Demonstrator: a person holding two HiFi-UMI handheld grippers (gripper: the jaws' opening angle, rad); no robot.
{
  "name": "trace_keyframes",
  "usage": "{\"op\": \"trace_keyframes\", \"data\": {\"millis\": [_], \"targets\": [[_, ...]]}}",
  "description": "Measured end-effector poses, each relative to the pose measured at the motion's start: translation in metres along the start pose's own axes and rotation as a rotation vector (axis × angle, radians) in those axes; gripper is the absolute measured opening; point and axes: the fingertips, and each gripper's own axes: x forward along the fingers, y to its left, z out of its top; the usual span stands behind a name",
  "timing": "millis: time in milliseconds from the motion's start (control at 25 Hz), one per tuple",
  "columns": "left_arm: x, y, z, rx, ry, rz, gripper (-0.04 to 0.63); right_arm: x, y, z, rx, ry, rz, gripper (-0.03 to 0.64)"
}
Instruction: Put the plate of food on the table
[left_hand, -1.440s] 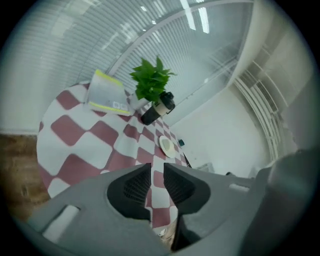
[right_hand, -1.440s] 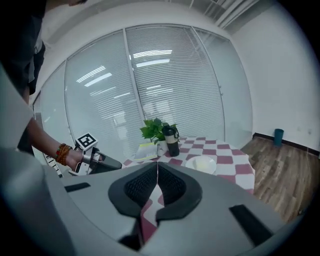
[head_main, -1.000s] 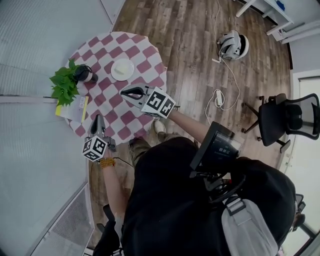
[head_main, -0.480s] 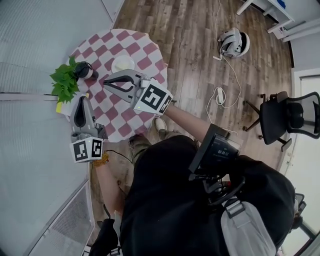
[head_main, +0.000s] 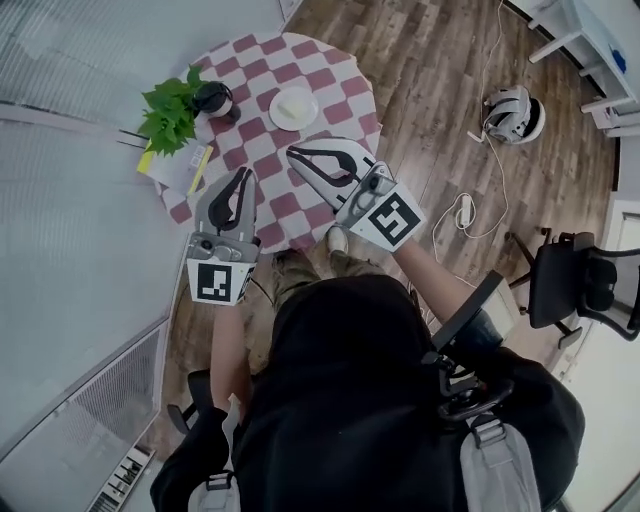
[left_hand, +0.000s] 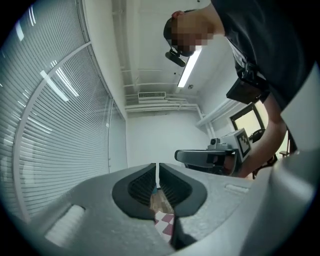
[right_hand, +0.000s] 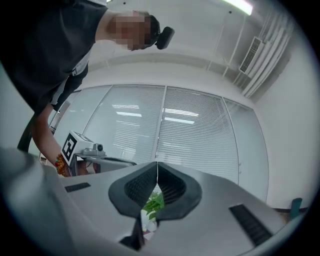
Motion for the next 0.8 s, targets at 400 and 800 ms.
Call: {"op": "trace_keyframes", "data": {"millis": [400,800], "targets": [[-0.024,-0.044,-0.051,-0.046,0.130,-0.031,0.025,-0.040,0.028,-0.063,0.059,0.136,0.000,0.012],[-0.049,-0.064,-0.111,-0.176,0.240,-0.020,0.008,-0.075,0.054,-0.122,0.130,0.292,-0.010,0.012]]}}
